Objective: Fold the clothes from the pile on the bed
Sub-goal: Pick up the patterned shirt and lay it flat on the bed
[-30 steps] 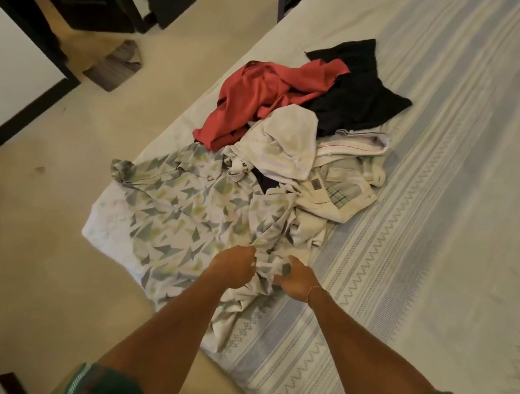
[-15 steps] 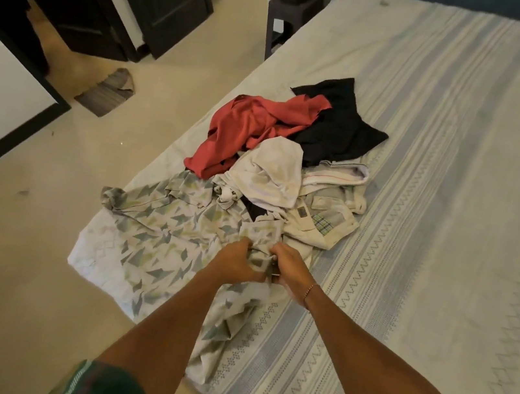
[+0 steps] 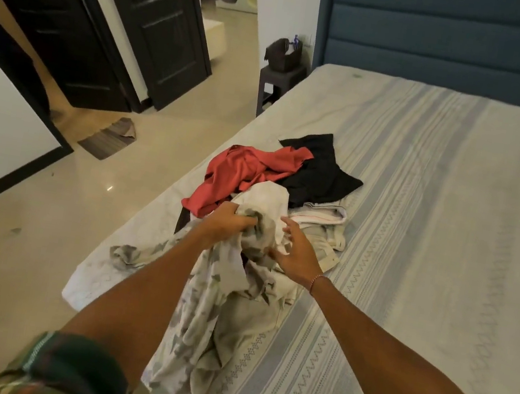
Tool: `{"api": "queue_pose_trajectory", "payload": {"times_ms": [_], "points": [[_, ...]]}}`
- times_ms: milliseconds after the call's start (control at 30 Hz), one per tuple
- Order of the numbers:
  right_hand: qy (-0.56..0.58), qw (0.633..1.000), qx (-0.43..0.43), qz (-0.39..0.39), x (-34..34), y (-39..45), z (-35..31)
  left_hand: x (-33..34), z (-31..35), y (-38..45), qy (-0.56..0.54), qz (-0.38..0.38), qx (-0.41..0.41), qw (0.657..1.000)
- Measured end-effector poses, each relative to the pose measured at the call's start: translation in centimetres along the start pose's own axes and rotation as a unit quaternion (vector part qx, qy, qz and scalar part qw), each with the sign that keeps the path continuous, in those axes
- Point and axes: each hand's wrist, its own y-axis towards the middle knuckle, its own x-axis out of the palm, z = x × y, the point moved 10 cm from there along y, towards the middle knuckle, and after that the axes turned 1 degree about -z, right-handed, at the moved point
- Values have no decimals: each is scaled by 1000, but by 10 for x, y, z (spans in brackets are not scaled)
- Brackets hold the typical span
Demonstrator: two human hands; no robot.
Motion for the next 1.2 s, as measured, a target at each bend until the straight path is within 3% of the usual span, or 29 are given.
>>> {"api": "queue_pose_trajectory", "payload": {"times_ms": [100,167,233,367,533,633,767,933,1033,1200], "points": [[-22,992,-122,-19,-13,-4,-56,15,50,-5,67,-110,52,990],[-37,986,-160,20,-33,-4,-85,20,79,-9,120,-152,82,978],[-32,983,-171,60,-59,-4,-102,16,110,-10,175,-141,133,965],[-47,975,-183,114,-118,-24,-142,-10,156,-15,295,-38,202,933],[-58,969,-194,142,-181,-52,-172,-18,184,-19,275,40,212,937],[-49,968,-171,178,-223,-72,-169,-2,191,-20,281,46,221,933],[-67,957,-144,244,-278,-109,-161,24,220,-30,202,49,256,944],[-71,935,-91,335,-346,-165,-142,62,292,-70,110,25,339,934],[-107,935,-100,322,-371,-194,-149,84,339,-94,81,13,363,928],[-177,958,-131,185,-366,-215,-176,148,408,-143,239,-60,446,860]]}}
